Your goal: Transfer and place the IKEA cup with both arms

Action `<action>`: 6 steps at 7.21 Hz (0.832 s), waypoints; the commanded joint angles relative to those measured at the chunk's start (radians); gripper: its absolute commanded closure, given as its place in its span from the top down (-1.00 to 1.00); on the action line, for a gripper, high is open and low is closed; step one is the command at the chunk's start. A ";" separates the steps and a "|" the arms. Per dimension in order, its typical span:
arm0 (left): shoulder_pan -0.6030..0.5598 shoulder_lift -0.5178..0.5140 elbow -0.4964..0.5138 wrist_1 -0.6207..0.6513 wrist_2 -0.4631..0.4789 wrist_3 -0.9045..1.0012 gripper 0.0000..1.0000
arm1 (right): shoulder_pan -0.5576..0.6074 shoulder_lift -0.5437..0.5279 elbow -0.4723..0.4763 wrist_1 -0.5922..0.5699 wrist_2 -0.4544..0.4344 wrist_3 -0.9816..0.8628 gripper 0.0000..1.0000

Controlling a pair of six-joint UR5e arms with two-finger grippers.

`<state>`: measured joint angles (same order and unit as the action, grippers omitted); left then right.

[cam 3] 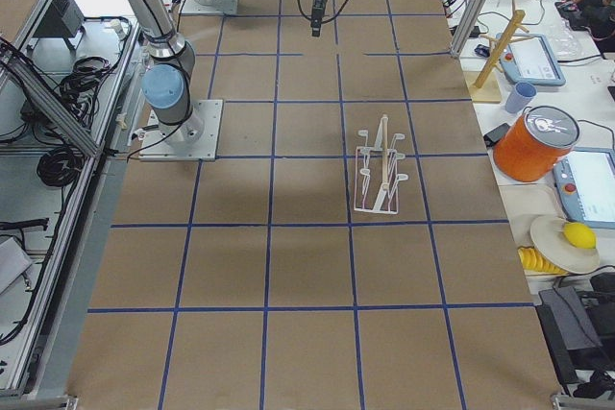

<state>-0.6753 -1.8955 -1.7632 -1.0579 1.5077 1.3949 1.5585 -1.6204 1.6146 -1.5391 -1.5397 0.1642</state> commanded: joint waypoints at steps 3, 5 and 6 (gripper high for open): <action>-0.001 -0.016 0.016 -0.001 0.003 -0.002 -0.05 | -0.077 -0.009 -0.041 0.047 0.001 -0.083 1.00; -0.013 0.028 0.060 -0.063 0.014 -0.008 -0.03 | -0.075 -0.021 -0.038 0.048 0.004 -0.080 1.00; -0.039 0.051 0.132 -0.177 0.014 -0.029 -0.03 | -0.075 -0.018 -0.038 0.048 0.003 -0.080 1.00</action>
<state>-0.6907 -1.8728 -1.6998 -1.1286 1.5193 1.3841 1.4837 -1.6385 1.5763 -1.4922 -1.5367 0.0838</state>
